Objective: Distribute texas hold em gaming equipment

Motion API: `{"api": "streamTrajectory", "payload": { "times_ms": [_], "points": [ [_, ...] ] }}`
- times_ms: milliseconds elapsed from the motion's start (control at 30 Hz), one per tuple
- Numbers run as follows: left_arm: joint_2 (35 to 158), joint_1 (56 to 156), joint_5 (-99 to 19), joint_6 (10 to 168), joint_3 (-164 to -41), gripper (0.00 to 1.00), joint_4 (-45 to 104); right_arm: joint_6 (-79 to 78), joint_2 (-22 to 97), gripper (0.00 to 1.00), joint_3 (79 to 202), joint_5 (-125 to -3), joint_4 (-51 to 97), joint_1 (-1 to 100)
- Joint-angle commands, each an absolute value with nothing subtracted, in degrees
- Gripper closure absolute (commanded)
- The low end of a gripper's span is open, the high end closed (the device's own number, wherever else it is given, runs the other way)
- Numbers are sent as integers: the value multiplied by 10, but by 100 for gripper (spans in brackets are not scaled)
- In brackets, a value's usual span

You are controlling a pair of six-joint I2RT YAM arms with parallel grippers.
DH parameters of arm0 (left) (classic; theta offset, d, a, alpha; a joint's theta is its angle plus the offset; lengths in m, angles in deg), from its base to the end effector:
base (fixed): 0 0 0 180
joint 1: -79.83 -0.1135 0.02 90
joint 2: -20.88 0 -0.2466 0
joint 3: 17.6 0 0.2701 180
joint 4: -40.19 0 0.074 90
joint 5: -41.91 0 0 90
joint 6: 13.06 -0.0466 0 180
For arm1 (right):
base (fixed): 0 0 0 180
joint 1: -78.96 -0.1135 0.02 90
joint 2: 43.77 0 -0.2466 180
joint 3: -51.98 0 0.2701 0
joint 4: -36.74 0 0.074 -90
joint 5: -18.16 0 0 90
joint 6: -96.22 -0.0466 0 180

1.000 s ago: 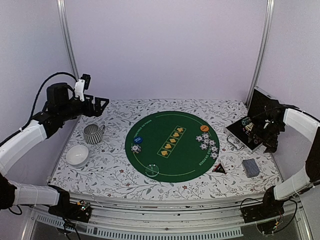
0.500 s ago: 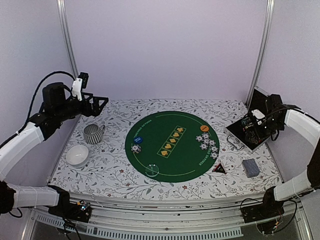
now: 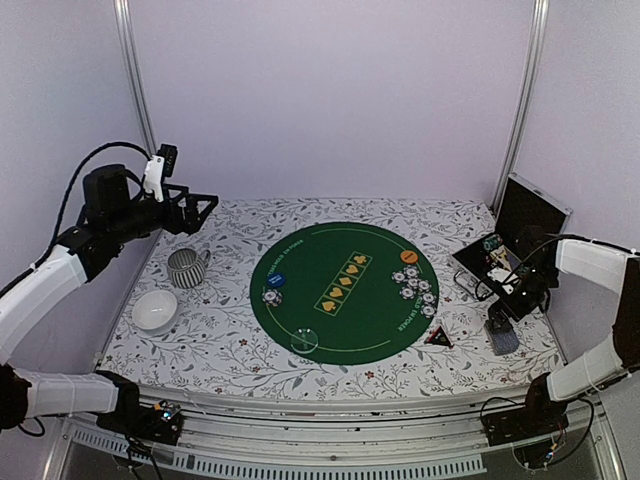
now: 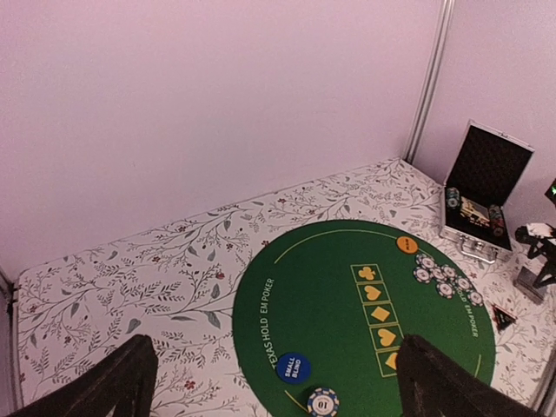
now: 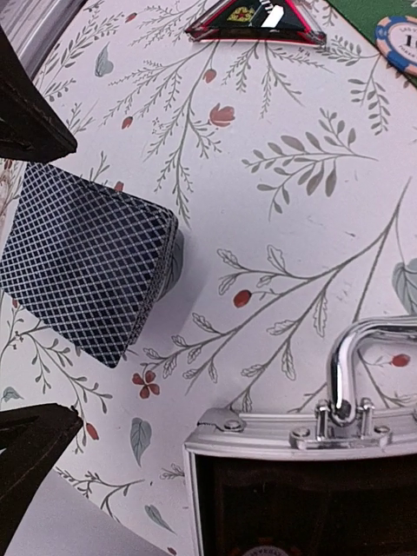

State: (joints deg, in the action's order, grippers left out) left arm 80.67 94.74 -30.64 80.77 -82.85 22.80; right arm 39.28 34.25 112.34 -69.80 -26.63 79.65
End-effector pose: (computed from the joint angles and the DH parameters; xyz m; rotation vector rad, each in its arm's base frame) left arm 0.2676 -0.0857 0.3278 0.3931 1.7538 -0.5055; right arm 0.2450 -0.0013 0.1537 -0.8350 2.8621 -0.0171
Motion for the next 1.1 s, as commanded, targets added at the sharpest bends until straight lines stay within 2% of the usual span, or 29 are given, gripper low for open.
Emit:
{"api": "streamTrajectory", "payload": {
  "times_ms": [0, 700, 900, 1067],
  "points": [
    [796, 944, -291, 801, -824, 2, 238, 399, 352, 1, 1123, -711, -285, 795],
    [788, 945, -284, 797, -818, 2, 245, 386, 382, 0, 1069, -707, -261, 784],
    [789, 945, -284, 796, -818, 2, 245, 395, 409, 8, 1067, -750, -261, 753],
    [790, 945, -285, 795, -818, 2, 245, 406, 416, 31, 1067, -757, -256, 747]
  ]
}}
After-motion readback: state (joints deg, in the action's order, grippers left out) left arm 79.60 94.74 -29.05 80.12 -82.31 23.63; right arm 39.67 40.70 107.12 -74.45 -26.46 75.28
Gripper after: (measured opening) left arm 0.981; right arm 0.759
